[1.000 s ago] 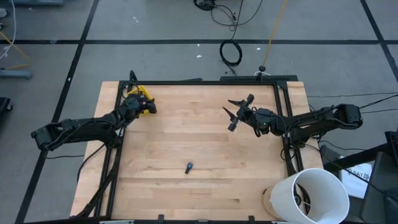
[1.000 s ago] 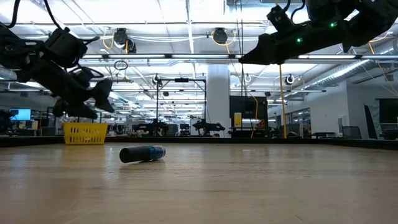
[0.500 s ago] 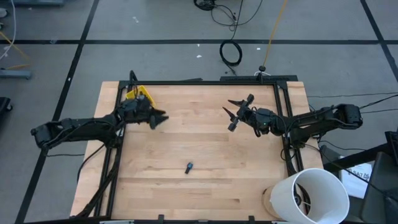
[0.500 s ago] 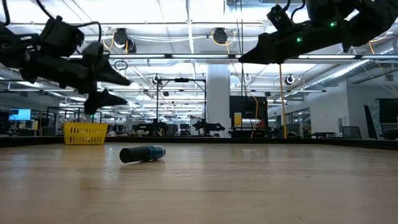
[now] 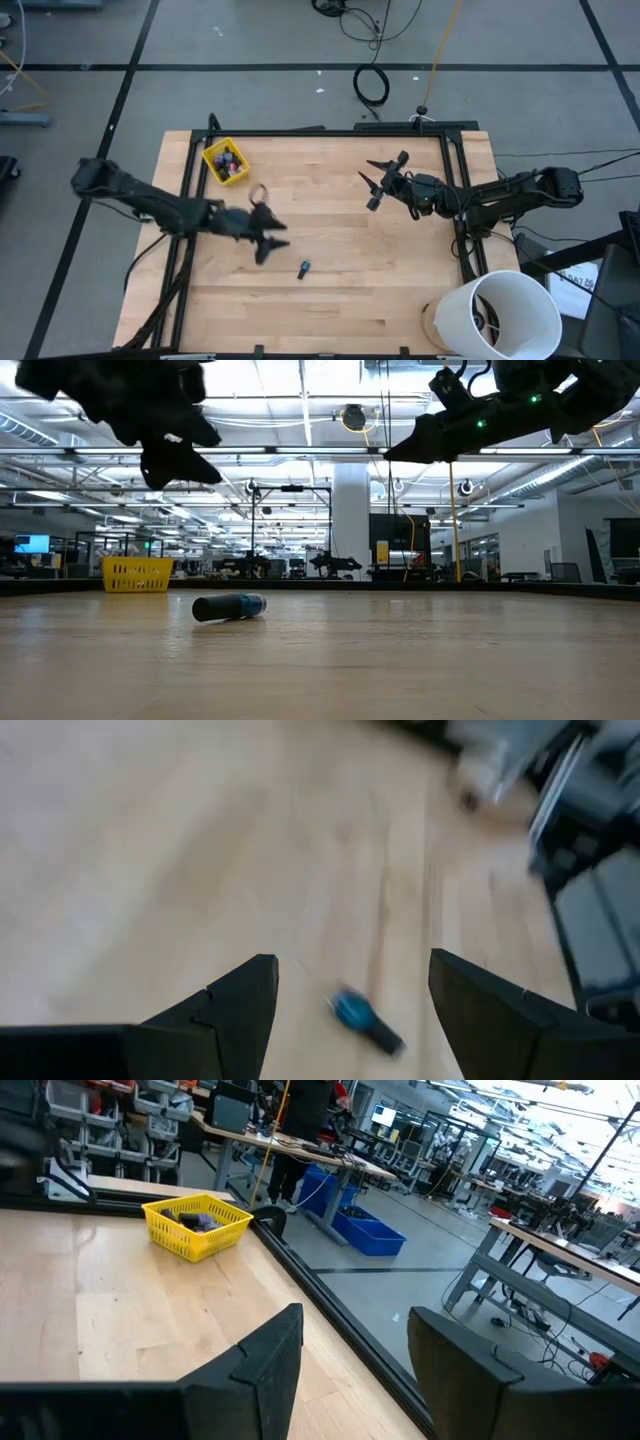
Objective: Pick & Place Nail Polish
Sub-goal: Put the dark blue nail polish into the yellow bin
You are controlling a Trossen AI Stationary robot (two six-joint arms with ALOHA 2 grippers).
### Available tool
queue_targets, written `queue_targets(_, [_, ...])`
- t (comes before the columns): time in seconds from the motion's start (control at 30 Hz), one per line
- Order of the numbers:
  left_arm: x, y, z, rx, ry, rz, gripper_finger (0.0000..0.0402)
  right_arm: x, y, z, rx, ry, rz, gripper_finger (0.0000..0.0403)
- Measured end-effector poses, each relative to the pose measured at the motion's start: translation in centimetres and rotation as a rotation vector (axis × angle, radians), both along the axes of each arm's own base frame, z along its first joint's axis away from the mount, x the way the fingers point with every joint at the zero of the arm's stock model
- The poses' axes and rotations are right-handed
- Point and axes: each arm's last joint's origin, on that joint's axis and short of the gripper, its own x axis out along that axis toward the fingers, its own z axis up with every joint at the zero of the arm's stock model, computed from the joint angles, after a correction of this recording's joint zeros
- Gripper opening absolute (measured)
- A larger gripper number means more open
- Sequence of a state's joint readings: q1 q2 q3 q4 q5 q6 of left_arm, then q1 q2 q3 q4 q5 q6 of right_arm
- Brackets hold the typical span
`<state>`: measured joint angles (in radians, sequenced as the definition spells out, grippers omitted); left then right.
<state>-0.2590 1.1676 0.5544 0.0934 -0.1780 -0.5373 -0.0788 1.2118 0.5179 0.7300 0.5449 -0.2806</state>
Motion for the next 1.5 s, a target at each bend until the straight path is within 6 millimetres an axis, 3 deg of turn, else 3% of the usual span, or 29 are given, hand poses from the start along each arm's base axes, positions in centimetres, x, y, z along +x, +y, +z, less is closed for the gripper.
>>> queue_targets(0.27, [6.7, -5.2, -0.5, -0.017, 0.361, 0.015, 0.0252, 0.0, 0.0, 0.0, -0.016, 0.011, -0.001, 0.0171])
queue_targets(0.5, [10.5, -6.1, -1.2, -0.017, 0.649, 0.104, 0.0253, 0.0, 0.2, 0.0, -0.012, 0.009, 0.007, 0.0171])
queue_targets(0.67, [12.3, -6.3, -2.3, -0.093, 0.712, 0.105, 0.0253, 0.0, 0.4, 0.0, -0.015, 0.011, 0.012, 0.0171])
queue_targets(0.87, [13.2, -5.6, -5.1, -0.250, 0.857, 0.097, 0.0253, 0.0, 0.3, 0.0, -0.017, 0.012, 0.011, 0.0171])
queue_targets(1.07, [13.0, -5.0, -6.6, -0.245, 0.953, 0.126, 0.0253, 0.0, 0.3, 0.0, -0.023, 0.016, 0.011, 0.0171])
queue_targets(1.33, [11.8, -4.3, -6.9, -0.081, 1.041, 0.183, 0.0253, 0.0, 0.3, 0.0, -0.018, 0.013, 0.011, 0.0171])
queue_targets(1.5, [12.2, -4.3, -6.9, 0.035, 0.993, 0.016, 0.0253, 0.0, 0.3, 0.0, -0.017, 0.012, 0.011, 0.0171])
